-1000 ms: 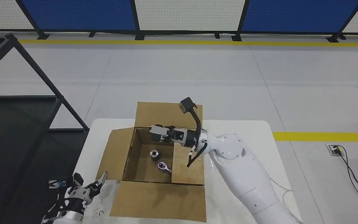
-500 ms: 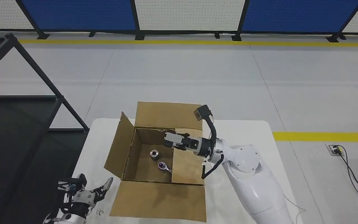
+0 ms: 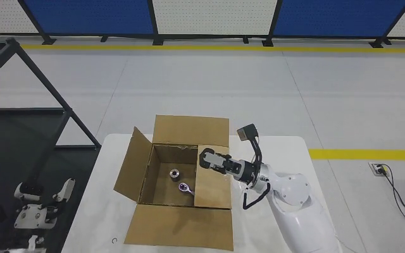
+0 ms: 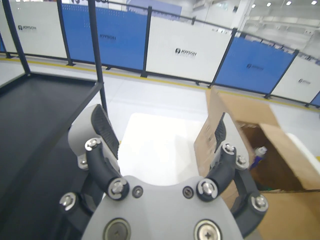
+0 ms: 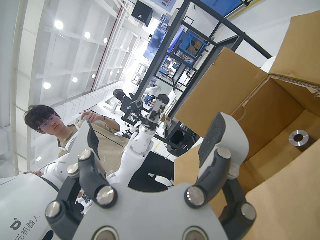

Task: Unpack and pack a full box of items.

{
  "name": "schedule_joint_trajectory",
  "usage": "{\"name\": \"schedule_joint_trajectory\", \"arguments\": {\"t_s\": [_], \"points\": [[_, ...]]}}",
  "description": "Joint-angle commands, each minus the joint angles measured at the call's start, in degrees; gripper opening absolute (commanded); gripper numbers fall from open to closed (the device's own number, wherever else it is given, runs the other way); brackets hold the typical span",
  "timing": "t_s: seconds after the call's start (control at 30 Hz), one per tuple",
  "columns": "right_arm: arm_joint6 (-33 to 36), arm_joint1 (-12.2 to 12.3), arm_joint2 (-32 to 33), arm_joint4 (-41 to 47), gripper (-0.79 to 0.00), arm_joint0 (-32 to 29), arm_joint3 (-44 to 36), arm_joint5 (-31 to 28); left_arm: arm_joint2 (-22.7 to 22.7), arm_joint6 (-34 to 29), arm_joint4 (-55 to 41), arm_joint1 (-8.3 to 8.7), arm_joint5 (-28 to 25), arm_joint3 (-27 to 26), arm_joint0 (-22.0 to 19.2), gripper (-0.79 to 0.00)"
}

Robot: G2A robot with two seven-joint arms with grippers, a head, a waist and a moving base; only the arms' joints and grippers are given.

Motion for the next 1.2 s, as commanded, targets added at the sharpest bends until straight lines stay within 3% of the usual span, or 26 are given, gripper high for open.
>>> {"name": "schedule_joint_trajectory", "arguments": {"t_s": [0.0, 0.13, 0.27, 0.43, 0.57, 0.83, 1.07, 1.17], "points": [[-0.16, 0.41, 1.39, 0.11, 0.0, -1.36, -0.71, -0.45, -0.52, -3.08, -3.88, 0.13, -1.79, -4.11, -0.31, 0.0], [-0.97, 1.19, 3.96, 0.35, 0.0, -4.8, -2.66, -1.73, 1.96, -9.81, -5.03, 0.59, -3.61, -8.68, -2.69, 0.0], [-1.68, 1.87, 5.98, 0.75, 0.0, -8.11, -4.08, -2.52, 10.54, -14.64, -1.17, 0.9, -4.93, -9.14, -6.13, 0.0], [-2.76, 2.47, 7.08, 0.42, 0.0, -10.55, -5.52, -2.57, 22.55, -18.67, 3.91, 0.76, -2.19, -1.97, -13.43, 0.0], [-3.28, 2.82, 7.29, 0.37, 0.0, -11.12, -6.06, -2.28, 26.89, -17.3, 7.32, 0.41, 1.61, 5.17, -17.98, 0.0], [-3.6, 3.12, 5.36, -0.05, 0.0, -8.43, -5.02, -1.15, 21.6, -17.07, 3.94, 0.57, 5.97, 14.87, -20.28, 0.0], [-3.67, 3.22, 3.12, 0.0, 0.0, -6.04, -3.6, -1.03, 20.09, -19.34, 3.64, 0.93, 4.43, 22.15, -20.65, 0.0], [-3.7, 3.33, 2.67, 0.2, 0.0, -5.67, -3.27, -1.08, 20.98, -23.38, -2.67, 0.94, 0.06, 24.14, -20.9, 0.0]]}}
